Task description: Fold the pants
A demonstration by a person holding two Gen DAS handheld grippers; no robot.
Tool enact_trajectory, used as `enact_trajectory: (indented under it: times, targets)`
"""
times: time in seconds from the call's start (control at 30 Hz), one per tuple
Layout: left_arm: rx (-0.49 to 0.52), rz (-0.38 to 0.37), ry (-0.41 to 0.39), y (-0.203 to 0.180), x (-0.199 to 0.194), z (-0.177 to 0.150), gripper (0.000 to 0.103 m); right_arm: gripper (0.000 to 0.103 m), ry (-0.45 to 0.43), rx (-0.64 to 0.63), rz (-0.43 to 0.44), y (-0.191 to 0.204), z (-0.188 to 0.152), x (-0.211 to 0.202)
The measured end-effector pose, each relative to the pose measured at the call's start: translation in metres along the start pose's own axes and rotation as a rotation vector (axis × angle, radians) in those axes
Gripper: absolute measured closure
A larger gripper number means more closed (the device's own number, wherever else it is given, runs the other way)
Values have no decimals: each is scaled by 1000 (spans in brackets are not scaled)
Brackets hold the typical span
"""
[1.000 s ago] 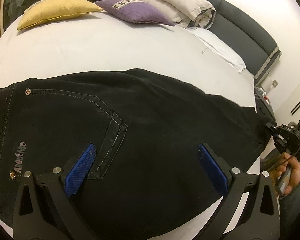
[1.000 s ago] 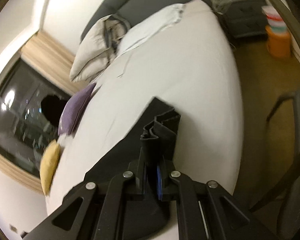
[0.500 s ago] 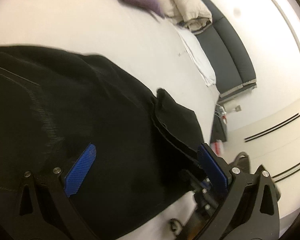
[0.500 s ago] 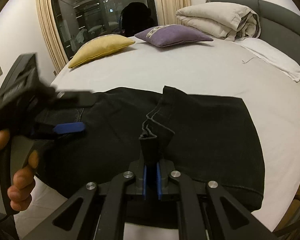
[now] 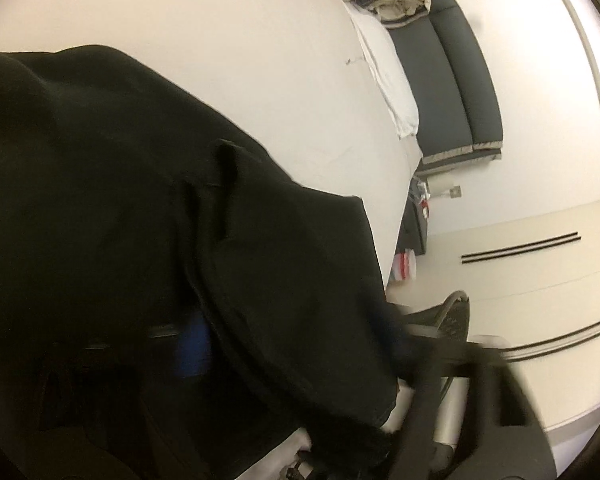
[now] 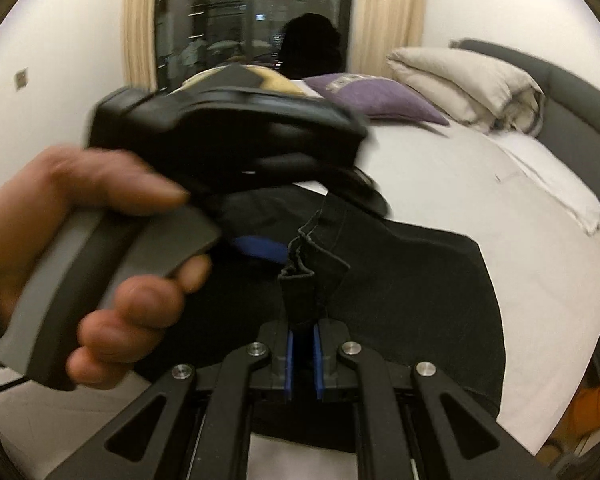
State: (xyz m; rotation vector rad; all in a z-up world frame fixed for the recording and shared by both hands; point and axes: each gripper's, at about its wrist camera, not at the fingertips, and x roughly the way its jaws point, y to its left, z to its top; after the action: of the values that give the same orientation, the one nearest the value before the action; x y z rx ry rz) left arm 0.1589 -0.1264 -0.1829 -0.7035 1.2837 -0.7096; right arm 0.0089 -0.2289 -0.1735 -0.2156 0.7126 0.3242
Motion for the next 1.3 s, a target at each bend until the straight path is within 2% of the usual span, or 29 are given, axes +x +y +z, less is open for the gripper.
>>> enact_trajectory:
  times: [0.03, 0.07, 0.13, 0.37, 0.53, 0.77, 0.87, 0.93, 1.0, 1.03, 1.07, 1.1, 1.2, 1.3]
  targets:
    - [6, 13, -8, 2, -4, 0, 79, 94, -5, -20, 2, 7, 2, -1]
    - [7, 14, -15, 5, -8, 1, 84, 94, -12, -39, 4, 14, 4, -1]
    - [7, 12, -34, 11, -21, 3, 87, 94, -21, -53, 22, 23, 9, -2]
    - [35, 98, -89, 35, -70, 14, 87, 94, -25, -87, 68, 49, 25, 14]
    - [58, 193, -105, 54, -73, 11, 87, 94, 10, -85, 91, 53, 23, 29]
    - [57, 197, -131, 76, -74, -6, 87, 93, 77, -100, 133, 49, 16, 51]
    - [67, 196, -136, 75, -72, -9, 87, 89, 90, -124, 158, 45, 12, 56]
    - [78, 196, -142, 76, -75, -15, 87, 84, 109, -111, 193, 38, 11, 60]
    - [82, 224, -153, 75, -82, -19, 87, 69, 134, -66, 268, 30, 8, 56]
    - [85, 241, -160, 69, -82, -22, 87, 56, 147, -19, 328, 19, 8, 50]
    - [87, 263, -173, 68, -87, -24, 87, 50, 147, 13, 364, 10, 9, 45]
    - [89, 292, -198, 67, -95, -26, 87, 49, 137, 61, 399, -5, 10, 37]
    - [127, 356, -282, 51, -116, -32, 87, 48, 93, 195, 405, -53, 20, 26]
    - [214, 321, -295, 16, -115, -39, 87, 48, 25, 419, 393, -129, 43, 34]
